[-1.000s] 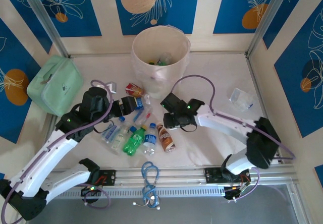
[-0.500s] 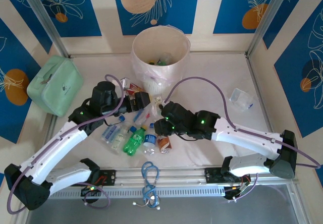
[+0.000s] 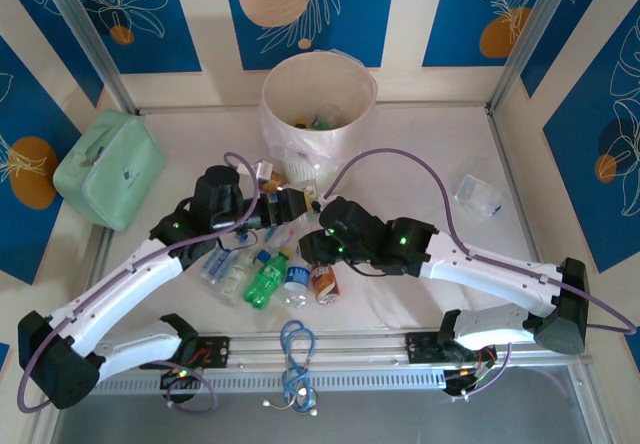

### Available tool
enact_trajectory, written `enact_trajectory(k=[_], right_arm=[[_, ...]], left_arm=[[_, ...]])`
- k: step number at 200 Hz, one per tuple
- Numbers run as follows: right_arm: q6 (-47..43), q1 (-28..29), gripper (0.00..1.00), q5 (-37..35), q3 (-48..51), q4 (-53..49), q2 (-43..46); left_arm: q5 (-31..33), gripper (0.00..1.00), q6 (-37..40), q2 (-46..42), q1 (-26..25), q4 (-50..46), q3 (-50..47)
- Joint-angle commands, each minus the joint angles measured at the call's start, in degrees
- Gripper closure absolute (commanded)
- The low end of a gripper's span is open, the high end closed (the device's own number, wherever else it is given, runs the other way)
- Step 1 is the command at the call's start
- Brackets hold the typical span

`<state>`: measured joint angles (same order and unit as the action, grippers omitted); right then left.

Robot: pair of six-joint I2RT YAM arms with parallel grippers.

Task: Put the plastic bottles in the bin

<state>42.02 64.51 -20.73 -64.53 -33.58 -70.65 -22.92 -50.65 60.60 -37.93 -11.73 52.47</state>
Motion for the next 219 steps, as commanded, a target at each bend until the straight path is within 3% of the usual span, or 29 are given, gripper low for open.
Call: enact_trajectory(k=[1, 55, 101, 116, 133, 154, 184, 219], right_arm=[[-0.1, 0.4, 0.63, 1.0, -2.4, 1.7, 1.6], [0.6, 0.6, 0.62, 0.8, -1.7, 1.8, 2.3], [1.0, 0.5, 0.58, 0.3, -1.3, 1.6, 3.1], [1.2, 0.4, 0.50, -0.5, -1.4, 0.8, 3.6], [1.9, 0.1, 0.32, -2.8, -1.3, -1.2, 4.8], [4.1, -1.4, 0.22, -5.5, 0.1, -4.1, 7.9], [9.1, -5.5, 0.19, -8.1, 4.3, -8.5, 14.4], [13.0, -10.7, 0.19, -5.1, 9.6, -11.4, 20.3]], left_arm=[[-1.6, 0.19, -0.7, 0.6, -0.6, 3.1, -0.6], [-0.9, 0.39, -1.4, 0.6, -0.5, 4.3, -0.9], [0.4, 0.47, -1.9, 0.1, -0.6, 4.5, -1.2], [1.4, 0.48, -1.4, -0.3, -0.5, 3.8, -0.7], [2.8, 0.48, 0.2, -0.3, -0.3, 1.4, 1.2], [4.6, 0.48, 2.9, 0.4, 0.4, -3.2, 5.6], [5.9, 0.48, 6.6, 3.1, 3.2, -9.1, 14.8], [7.6, 0.48, 10.5, 11.0, 6.7, -13.7, 30.6]])
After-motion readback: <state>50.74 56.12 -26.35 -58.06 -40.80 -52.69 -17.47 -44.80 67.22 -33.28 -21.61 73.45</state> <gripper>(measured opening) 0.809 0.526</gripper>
